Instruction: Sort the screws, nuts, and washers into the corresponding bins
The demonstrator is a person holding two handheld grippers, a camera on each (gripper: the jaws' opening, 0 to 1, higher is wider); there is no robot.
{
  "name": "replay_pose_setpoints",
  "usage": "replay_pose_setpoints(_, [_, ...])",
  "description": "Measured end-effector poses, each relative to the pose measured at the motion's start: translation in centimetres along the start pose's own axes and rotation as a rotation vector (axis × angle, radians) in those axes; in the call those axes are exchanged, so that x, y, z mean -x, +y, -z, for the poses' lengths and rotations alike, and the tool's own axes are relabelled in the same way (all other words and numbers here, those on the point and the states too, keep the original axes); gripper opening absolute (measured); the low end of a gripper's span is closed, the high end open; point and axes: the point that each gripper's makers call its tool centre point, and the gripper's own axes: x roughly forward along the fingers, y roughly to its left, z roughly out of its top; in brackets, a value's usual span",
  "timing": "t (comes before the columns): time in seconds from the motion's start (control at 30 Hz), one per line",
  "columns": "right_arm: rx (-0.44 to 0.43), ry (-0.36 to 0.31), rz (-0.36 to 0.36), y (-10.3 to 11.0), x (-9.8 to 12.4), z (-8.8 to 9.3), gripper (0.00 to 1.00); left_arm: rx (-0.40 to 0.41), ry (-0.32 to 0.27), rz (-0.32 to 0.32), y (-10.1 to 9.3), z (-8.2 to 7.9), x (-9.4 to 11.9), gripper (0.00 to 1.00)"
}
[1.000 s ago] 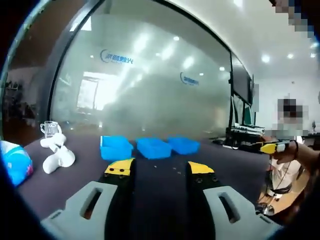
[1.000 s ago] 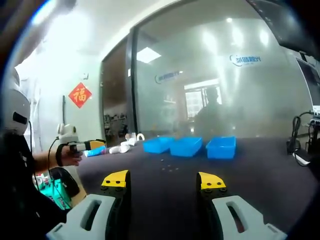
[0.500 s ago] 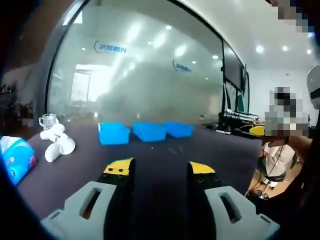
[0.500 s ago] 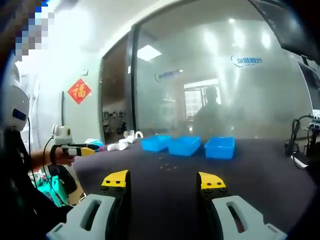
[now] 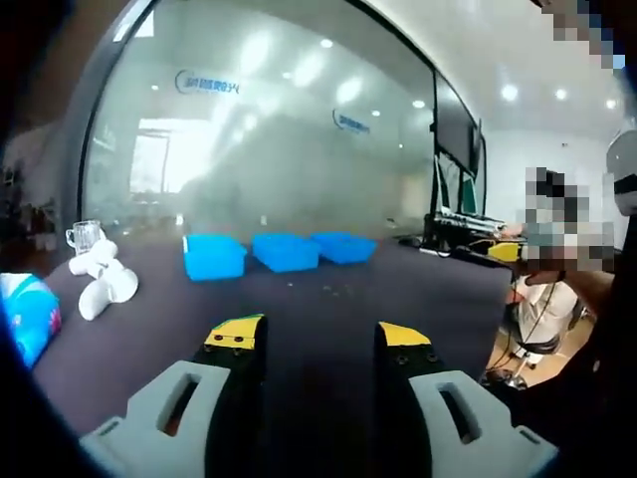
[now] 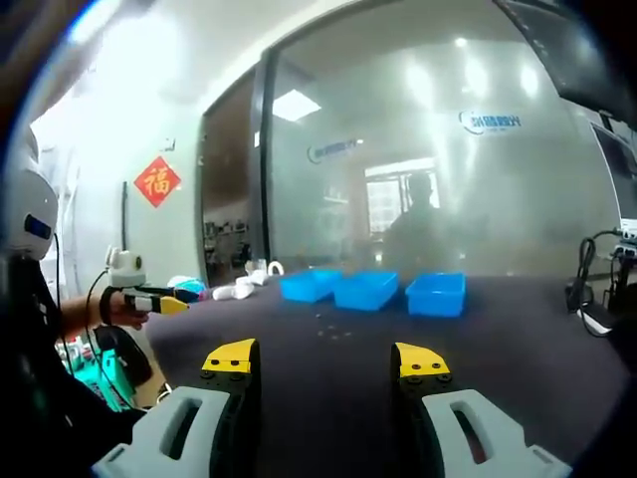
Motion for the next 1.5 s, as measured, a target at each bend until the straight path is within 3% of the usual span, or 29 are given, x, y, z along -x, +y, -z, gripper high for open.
replay_pose_setpoints(0.27, [-0.006, 0.0, 0.004, -0.1, 0.1, 0.3, 0.48, 0.017, 0.065, 0.048, 0.4, 0.3, -1.6, 0.44])
replay_pose_setpoints(0.5, [0.01, 0.017, 0.017, -0.5, 0.1, 0.9, 0.48, -0.007, 0.094, 0.083, 1.1, -0.7, -3.8, 0.44])
replay_pose_setpoints(0.63, [0.008, 0.014, 0.021, -0.6, 0.1, 0.9, 0.48, -0.044, 0.108, 0.106, 1.9, -1.6, -6.2, 0.45])
replay_pose_setpoints(0.87, [0.013, 0.017, 0.037, -1.1, 0.4, 1.1, 0.48, -0.038, 0.15, 0.115, 3.9, -2.2, -10.3, 0.45])
replay_pose_setpoints(1.2, [0.002, 0.021, 0.058, -2.0, 0.9, 1.5, 0.48, -0.131, 0.267, 0.179, 3.7, -2.0, -15.3, 0.46])
replay_pose_setpoints(1.27, [-0.002, 0.021, 0.059, -2.0, 0.9, 1.6, 0.48, -0.155, 0.294, 0.193, 2.5, -1.7, -16.0, 0.46])
replay_pose_setpoints(1.5, [-0.004, 0.027, 0.064, -2.2, 1.1, 2.0, 0.48, -0.119, 0.403, 0.236, 2.4, -0.9, -18.8, 0.47])
